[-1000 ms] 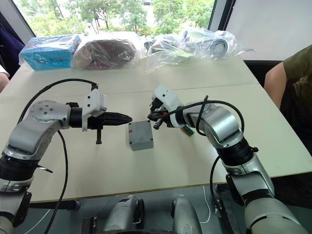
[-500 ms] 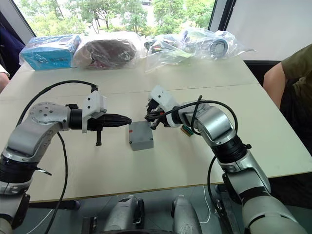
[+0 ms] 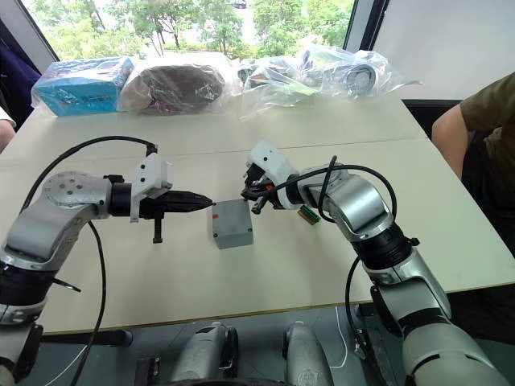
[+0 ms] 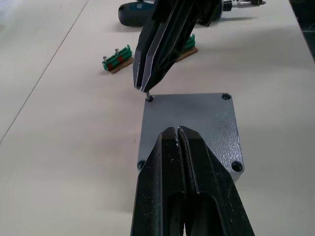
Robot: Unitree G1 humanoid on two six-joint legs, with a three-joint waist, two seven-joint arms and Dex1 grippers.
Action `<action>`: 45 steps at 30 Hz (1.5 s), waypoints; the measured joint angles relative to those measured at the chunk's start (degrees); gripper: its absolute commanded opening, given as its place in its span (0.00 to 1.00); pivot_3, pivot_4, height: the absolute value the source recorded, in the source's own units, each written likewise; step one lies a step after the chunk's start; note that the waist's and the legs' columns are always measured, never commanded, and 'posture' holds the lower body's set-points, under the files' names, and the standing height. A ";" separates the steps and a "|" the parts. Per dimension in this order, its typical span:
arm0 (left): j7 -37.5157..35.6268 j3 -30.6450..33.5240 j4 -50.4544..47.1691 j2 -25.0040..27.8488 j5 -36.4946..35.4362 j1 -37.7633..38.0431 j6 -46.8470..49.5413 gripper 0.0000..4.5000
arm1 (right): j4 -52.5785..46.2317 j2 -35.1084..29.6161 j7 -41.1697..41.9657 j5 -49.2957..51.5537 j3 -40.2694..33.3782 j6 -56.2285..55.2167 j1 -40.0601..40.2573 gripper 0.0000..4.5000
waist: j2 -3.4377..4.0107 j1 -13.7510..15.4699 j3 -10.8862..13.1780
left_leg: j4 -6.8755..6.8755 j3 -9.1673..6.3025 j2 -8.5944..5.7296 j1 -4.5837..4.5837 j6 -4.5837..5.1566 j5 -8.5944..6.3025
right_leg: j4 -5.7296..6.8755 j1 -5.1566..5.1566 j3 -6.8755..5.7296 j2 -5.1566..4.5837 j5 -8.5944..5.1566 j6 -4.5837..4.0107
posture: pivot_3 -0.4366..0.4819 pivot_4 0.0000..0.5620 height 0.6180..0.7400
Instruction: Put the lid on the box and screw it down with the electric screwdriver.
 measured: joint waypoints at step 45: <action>1.07 -0.04 -1.44 -0.69 -1.96 -0.25 0.16 0.00 | -0.75 -10.09 4.20 -3.51 -1.36 -1.18 1.10 1.00 | 0.01 0.11 0.01 | 0.00 0.01 -0.01 -0.01 0.00 0.00 | -0.02 0.00 0.00 -0.03 0.00 -0.01 | 0.48 0.27 1.00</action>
